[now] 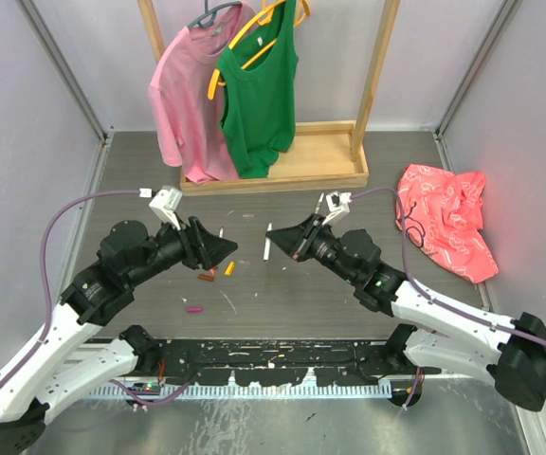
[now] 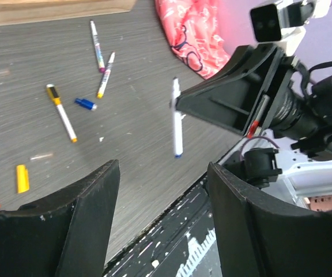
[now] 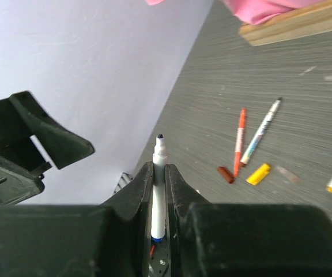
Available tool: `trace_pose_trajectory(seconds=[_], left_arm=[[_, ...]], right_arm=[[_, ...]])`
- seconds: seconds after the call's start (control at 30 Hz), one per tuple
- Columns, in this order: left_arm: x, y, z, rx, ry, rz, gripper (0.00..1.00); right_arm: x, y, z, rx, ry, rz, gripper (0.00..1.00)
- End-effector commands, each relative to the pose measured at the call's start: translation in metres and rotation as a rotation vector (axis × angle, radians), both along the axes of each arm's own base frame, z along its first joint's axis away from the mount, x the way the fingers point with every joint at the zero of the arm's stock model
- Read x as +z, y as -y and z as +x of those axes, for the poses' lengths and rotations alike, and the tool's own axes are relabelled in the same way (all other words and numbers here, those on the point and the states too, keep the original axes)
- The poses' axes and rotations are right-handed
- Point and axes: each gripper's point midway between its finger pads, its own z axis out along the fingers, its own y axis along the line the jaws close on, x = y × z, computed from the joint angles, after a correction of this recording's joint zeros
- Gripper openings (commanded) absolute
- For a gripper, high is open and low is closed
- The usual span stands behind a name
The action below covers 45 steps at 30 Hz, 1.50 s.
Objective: Insert the pens into the pen caps
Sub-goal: Pick up the pen from the center of the board.
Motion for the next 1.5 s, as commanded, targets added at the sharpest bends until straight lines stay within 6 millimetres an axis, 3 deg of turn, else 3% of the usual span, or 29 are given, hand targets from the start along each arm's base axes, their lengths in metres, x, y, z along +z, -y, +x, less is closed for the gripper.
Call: trace_pose_trajectory(seconds=[0.0, 0.13, 0.43, 0.7, 0.97, 1.3, 1.47], left_arm=[[0.031, 0.02, -0.001, -0.083, 0.059, -0.117, 0.62], [0.034, 0.025, -0.002, -0.109, 0.061, -0.131, 0.59], [0.026, 0.031, -0.004, -0.139, 0.043, -0.149, 0.57], [0.028, 0.036, -0.004, -0.16, 0.044, -0.164, 0.48], [0.03, 0.036, 0.0, -0.141, 0.049, -0.173, 0.36], [0.035, 0.036, 0.004, -0.121, 0.056, -0.188, 0.31], [0.034, 0.035, 0.005, -0.113, 0.056, -0.188, 0.18]], right_arm=[[0.073, -0.022, -0.009, 0.029, 0.152, 0.215, 0.0], [0.091, -0.036, -0.02, 0.08, 0.188, 0.274, 0.01], [0.105, -0.048, -0.026, 0.121, 0.183, 0.333, 0.01], [0.114, -0.056, -0.031, 0.157, 0.197, 0.356, 0.01], [0.115, -0.059, -0.039, 0.199, 0.227, 0.357, 0.01], [0.101, -0.065, -0.046, 0.237, 0.242, 0.314, 0.01], [0.097, -0.065, -0.048, 0.243, 0.238, 0.307, 0.03]])
